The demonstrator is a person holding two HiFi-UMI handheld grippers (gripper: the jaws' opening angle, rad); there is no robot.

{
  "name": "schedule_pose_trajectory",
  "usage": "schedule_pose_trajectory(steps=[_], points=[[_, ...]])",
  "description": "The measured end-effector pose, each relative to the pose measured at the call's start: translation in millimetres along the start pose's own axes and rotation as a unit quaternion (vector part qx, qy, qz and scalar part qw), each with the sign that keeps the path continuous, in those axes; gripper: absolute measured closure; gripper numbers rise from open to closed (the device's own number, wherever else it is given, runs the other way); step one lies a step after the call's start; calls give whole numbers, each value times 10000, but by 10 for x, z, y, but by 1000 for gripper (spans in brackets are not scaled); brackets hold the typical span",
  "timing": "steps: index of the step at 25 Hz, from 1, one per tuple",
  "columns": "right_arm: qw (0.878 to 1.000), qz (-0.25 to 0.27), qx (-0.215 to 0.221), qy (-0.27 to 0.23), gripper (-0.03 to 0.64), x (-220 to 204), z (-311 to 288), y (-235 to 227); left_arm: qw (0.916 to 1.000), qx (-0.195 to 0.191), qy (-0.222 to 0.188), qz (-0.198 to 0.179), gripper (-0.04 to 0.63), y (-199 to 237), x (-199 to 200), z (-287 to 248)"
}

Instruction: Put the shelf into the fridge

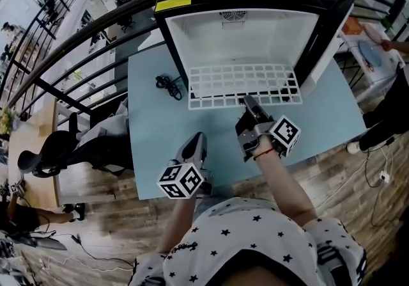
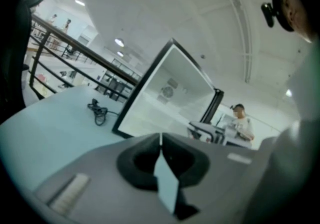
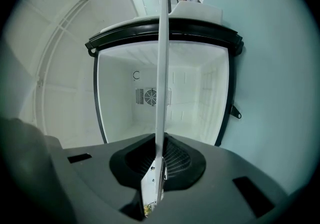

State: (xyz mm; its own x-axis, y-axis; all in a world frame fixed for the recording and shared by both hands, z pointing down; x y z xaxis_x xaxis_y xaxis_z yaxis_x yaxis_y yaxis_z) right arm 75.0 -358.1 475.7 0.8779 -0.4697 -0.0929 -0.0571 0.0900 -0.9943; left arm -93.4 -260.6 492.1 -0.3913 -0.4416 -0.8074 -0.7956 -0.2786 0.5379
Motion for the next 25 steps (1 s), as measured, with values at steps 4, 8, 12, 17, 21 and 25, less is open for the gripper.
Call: schedule_pose_trajectory(steps=[4, 8, 12, 17, 21, 25], points=[[9999, 68, -67, 80, 577, -1, -8, -6, 9964, -560, -270, 581, 505, -63, 270, -129], [9998, 99, -76, 126, 577, 1, -16, -4, 9881, -1007, -202, 1146, 431, -97, 410, -345], [9998, 129, -42, 173, 577, 1, -28, 9, 9865, -1071, -161, 1229, 428, -134, 475, -485], [9995, 190, -96, 239, 577, -6, -41, 1, 9913, -787, -109, 1051, 476, -59, 458, -538], [9994, 199, -107, 251, 577, -1, -47, -15, 9970, -420, 89, 649, 480, 9, 398, -613], [9995, 169, -76, 267, 577, -5, -55, -9, 9970, -473, 35, 610, 480, -36, 433, -670]])
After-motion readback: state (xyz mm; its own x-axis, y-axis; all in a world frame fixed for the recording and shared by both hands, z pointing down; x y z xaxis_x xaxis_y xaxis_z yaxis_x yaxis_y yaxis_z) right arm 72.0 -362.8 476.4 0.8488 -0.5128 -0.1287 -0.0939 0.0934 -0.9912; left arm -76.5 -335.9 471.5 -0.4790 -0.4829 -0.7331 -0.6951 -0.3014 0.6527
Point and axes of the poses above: the fingertips, and each gripper's own axes: z backward along the fingers, y to its left, x out of its top, the point moved 1 cm from there along z, backward along the fingers, and after that the axes turned 3 degrees about y, right-handed, at the moved point
